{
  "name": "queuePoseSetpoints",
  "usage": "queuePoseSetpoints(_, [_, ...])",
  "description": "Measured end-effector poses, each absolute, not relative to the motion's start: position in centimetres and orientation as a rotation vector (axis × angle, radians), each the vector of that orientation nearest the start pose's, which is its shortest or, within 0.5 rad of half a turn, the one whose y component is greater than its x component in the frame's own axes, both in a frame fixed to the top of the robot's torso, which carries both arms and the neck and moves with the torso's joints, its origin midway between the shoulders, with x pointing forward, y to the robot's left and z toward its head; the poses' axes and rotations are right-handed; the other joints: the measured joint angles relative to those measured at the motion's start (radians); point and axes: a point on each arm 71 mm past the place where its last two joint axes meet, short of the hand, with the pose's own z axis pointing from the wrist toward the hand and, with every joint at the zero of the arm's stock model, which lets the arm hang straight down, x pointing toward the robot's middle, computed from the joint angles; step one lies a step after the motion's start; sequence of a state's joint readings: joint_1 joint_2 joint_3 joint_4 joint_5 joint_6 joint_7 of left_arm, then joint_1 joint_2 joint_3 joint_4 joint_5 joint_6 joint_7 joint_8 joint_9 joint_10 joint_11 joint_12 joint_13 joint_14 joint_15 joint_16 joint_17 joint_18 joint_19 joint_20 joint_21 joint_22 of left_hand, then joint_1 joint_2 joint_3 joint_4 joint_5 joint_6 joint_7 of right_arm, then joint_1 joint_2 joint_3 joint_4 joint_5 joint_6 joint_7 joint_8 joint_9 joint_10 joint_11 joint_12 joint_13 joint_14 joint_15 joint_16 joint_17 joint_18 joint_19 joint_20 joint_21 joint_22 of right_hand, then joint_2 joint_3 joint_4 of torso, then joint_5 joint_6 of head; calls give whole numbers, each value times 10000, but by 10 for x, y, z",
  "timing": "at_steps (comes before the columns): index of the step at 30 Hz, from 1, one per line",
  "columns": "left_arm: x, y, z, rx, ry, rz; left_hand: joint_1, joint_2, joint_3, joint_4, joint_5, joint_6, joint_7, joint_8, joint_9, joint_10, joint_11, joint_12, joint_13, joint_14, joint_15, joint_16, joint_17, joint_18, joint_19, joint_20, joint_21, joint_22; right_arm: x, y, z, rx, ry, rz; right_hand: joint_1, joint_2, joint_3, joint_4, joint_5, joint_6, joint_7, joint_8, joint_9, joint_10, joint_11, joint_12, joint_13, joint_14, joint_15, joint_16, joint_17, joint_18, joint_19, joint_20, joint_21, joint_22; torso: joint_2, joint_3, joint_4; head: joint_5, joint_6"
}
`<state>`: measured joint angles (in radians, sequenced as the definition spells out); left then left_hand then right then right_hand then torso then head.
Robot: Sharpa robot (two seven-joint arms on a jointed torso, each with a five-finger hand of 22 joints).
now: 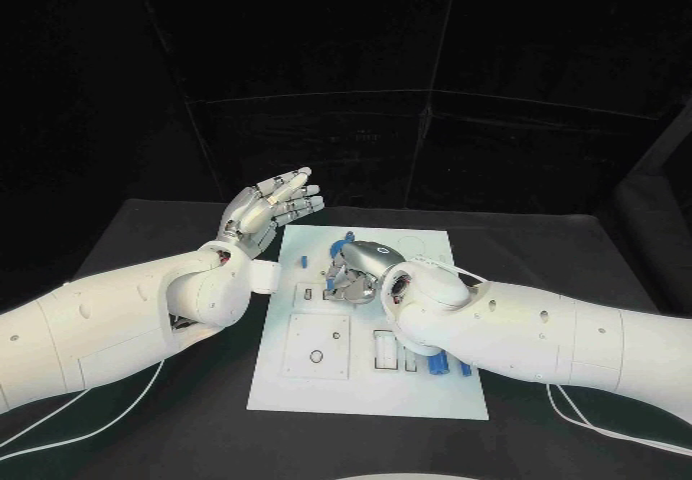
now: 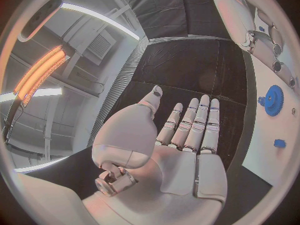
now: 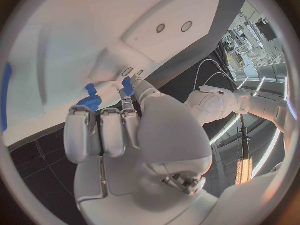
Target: Assemble the parts on the task board
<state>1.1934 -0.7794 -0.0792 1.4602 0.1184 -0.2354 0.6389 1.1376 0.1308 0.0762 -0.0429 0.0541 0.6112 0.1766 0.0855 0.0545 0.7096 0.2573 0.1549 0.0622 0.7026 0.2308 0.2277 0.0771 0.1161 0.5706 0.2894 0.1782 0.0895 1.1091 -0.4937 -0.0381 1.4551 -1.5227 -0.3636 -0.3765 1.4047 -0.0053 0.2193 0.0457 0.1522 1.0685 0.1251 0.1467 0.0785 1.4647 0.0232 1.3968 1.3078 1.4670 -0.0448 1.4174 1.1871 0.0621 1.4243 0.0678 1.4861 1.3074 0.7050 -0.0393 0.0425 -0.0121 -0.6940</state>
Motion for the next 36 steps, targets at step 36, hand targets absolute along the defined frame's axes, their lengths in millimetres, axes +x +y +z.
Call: queuePoseSetpoints(36, [496,199,-186,-11111,12168,-17345,0,0,0,0,0,-1,0,0,-2,-1,1,0,-1,-1,0,0,-10,0,-68,-4,0,-12,463,-57,-229,-1382,17671,6449,-413,-306,33,-43,292,43,-1,-152,150,1,0,-67,-1,0,1,-103,-176,0,-73,3,-47,-1,-1,-3,-1,-36,-42])
